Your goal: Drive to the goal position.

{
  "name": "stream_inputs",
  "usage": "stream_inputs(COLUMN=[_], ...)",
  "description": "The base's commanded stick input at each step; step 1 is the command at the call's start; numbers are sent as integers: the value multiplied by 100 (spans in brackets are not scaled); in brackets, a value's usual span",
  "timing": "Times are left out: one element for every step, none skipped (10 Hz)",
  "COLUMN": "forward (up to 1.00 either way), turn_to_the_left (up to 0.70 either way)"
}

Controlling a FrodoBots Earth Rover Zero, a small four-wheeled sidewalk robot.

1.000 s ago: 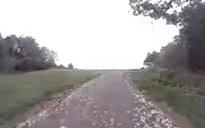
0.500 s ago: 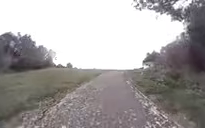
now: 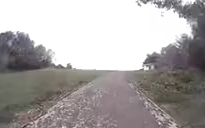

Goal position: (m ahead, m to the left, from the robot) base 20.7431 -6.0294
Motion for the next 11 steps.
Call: stream_inputs(forward=[85,85,85,85,85,85,85,85,85,85,85], turn_to_the_left=[0,0,0,0,0,0,0,0,0,0,0])
